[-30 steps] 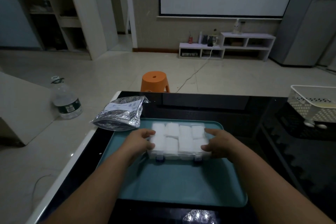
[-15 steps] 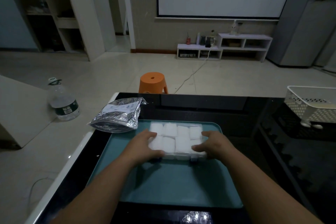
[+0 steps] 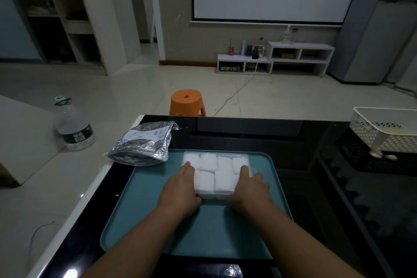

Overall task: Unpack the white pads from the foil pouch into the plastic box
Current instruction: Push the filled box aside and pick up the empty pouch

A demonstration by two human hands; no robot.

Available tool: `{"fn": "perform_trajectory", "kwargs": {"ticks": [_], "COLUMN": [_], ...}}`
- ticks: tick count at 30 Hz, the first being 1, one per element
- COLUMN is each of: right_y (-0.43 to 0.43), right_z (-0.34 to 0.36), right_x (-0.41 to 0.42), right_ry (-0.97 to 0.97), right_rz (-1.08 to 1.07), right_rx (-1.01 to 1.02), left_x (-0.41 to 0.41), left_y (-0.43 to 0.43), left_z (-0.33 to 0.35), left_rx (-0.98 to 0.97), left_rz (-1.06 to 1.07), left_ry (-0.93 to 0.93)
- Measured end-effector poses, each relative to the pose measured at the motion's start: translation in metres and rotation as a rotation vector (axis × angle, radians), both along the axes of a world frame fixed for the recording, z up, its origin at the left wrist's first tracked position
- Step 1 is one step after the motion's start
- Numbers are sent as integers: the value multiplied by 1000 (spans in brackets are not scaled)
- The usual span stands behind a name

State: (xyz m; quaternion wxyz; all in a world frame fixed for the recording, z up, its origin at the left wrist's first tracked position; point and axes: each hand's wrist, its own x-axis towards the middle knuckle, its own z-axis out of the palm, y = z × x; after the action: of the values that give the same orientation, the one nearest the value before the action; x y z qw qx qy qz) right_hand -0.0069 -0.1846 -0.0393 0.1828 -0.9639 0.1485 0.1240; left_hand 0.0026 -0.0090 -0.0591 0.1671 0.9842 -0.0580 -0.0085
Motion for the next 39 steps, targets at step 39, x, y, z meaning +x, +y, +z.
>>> {"fn": "perform_trajectory", "kwargs": {"ticks": [39], "right_y": [-28], "right_z": [41], "right_x": [4], "right_ry": [32], "right_rz": [329], "right_rx": [-145], "left_x": [13], "left_y": [27], "left_z": [23], "left_rx": [-514], "left_rz": [117], "left_ry": [79]}}
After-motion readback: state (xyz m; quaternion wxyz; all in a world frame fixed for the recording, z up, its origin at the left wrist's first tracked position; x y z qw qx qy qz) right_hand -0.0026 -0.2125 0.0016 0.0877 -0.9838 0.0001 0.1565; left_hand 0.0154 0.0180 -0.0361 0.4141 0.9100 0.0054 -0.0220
